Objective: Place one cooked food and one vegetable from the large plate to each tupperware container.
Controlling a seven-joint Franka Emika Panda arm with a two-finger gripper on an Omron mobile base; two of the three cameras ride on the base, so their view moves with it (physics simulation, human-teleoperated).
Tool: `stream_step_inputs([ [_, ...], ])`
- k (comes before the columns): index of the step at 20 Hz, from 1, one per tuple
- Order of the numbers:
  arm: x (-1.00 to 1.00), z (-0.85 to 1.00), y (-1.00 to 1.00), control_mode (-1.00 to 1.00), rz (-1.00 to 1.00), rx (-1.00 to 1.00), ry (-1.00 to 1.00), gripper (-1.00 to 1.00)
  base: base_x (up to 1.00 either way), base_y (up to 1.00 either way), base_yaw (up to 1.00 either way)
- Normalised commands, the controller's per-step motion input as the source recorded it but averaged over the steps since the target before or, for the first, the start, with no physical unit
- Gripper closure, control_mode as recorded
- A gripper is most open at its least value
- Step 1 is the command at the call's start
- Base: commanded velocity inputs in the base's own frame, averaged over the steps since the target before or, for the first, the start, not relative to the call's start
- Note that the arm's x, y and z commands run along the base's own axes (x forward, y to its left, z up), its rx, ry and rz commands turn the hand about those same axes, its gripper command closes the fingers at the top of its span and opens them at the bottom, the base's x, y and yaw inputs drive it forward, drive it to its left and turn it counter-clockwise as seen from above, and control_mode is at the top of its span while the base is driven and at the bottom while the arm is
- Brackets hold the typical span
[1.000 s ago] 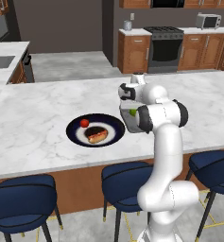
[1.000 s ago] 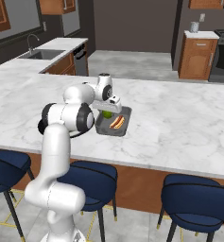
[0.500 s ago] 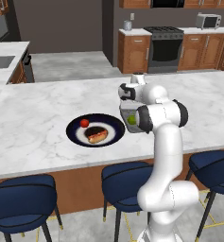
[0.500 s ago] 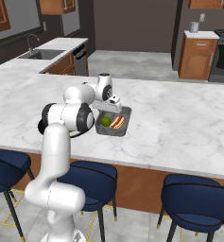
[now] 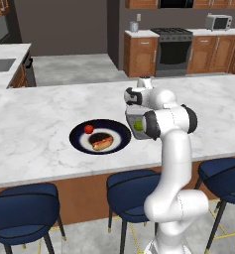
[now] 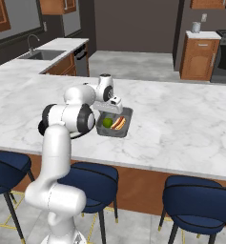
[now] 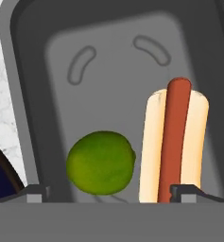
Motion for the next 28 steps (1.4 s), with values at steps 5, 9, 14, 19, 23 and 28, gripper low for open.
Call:
stream_step_inputs([
  [5, -0.69, 0.59, 0.07, -1.0, 0.01, 0.0, -0.14, -1.0, 0.0, 0.0, 0.0],
  [9, -0.95, 0.91, 0.02, -1.0, 0.04, 0.0, -0.2, -1.0, 0.0, 0.0, 0.0],
  [14, -0.95, 0.86, 0.17, -1.0, -0.01, 0.06, -0.06, -1.0, 0.0, 0.0, 0.0],
  [19, -0.76, 0.43, 0.52, -1.0, -0.15, 0.15, 0.0, -1.0, 0.0, 0.0, 0.0],
  [23, -0.38, 0.06, 0.77, -1.0, -0.37, 0.12, 0.0, -1.0, 0.0, 0.0, 0.0],
  [28, 0.0, 0.0, 0.54, -1.0, -0.44, 0.01, 0.27, -1.0, 0.0, 0.0, 0.0],
])
